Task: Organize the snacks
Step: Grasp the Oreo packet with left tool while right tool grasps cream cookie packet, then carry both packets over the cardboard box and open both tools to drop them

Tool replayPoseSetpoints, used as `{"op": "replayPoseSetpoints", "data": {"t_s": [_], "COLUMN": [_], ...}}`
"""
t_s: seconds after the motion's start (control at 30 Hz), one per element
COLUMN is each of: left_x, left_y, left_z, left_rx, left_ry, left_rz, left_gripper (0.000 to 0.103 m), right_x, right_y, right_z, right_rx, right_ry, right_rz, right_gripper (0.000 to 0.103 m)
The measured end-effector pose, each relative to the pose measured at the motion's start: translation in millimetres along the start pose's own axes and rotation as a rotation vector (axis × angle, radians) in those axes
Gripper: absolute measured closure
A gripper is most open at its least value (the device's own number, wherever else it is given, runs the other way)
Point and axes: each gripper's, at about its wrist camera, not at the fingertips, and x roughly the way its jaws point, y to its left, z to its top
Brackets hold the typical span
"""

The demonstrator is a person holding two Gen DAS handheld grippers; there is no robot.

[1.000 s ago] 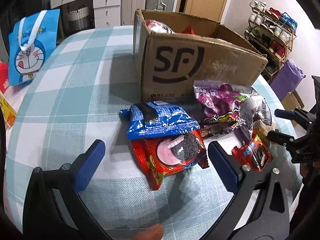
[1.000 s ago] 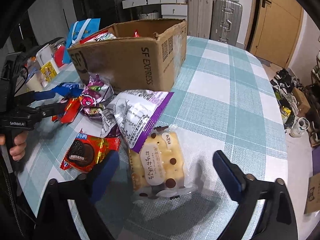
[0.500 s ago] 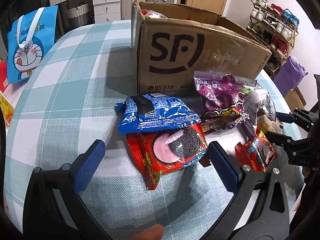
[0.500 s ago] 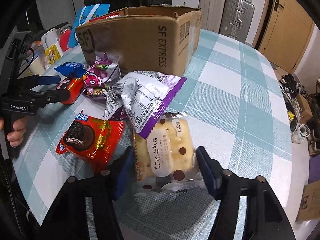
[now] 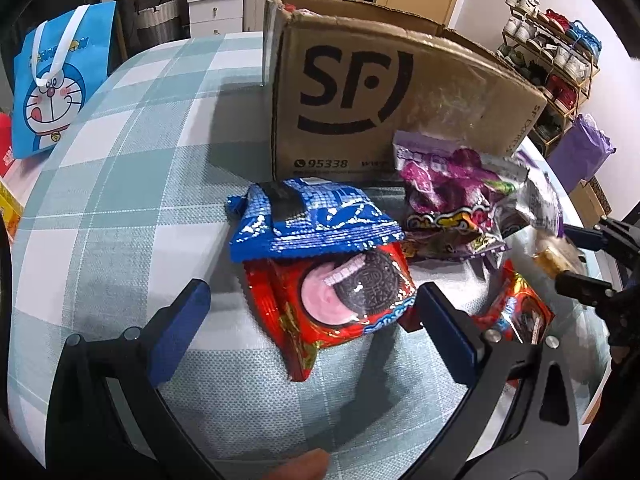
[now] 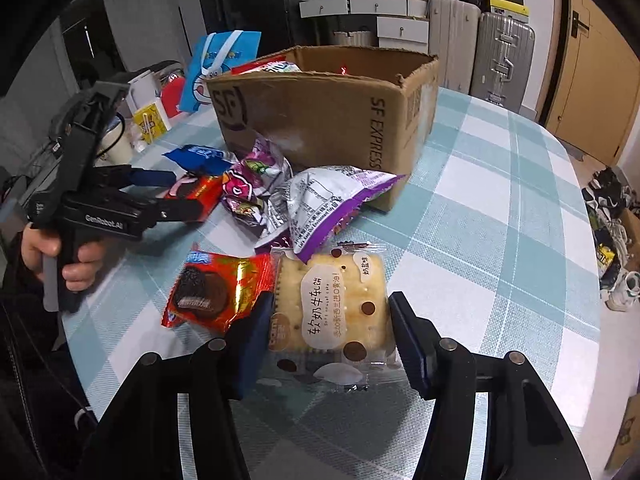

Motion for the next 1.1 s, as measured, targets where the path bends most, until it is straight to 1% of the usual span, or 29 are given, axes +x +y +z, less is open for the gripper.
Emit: {"op": "replayPoseSetpoints", "data": {"t_s": [0.1,0.13,0.2,0.23,0.27,0.33,0.37,0.43,0.57,0.7,0.8,1.1], "left_x": [2,2,1,1,-1,-3,-5,-9,-22,-38,-51,-86], "left_y": [-3,-4,-7,-9,-10,-14,-16,-21,-34,-44,-47,-42], "left_z": [-1,0,0,0,0,-1,-2,-3,-4,-4,-3,2], "left_rx": [0.004,0.009,0.029,0.045,0.057,0.079,0.096,0.130,0.181,0.206,0.207,0.163], "left_ry": [-0.001,-0.001,-0.002,-0.001,-0.003,-0.005,-0.010,-0.024,-0.055,-0.092,-0.122,-0.202], "left_rz": [0.015,0.021,0.032,0.032,0.025,0.013,0.007,0.005,-0.035,-0.067,-0.095,-0.113], "left_gripper": [0.002,0.004,0.018,0.022,0.032,0.041,0.051,0.052,0.054,0.054,0.054,0.054], "right_x": [-6,-8,-9,-8,-8,-9,-9,-11,-15,-19,-25,-46], "right_y": [4,7,8,7,7,7,7,9,16,22,23,38], "right_z": [2,2,2,2,2,3,3,3,3,5,7,10], "right_rx": [-0.010,-0.013,-0.013,-0.014,-0.013,-0.013,-0.015,-0.021,-0.048,-0.059,-0.056,-0.094], "right_ry": [-0.019,-0.024,-0.026,-0.026,-0.026,-0.029,-0.030,-0.035,-0.054,-0.076,-0.100,-0.165], "right_rz": [0.022,0.021,0.020,0.017,0.018,0.020,0.022,0.029,0.061,0.089,0.110,0.129], "right_gripper": [0.045,0.045,0.045,0.045,0.045,0.045,0.045,0.045,0.045,0.045,0.045,0.045]}}
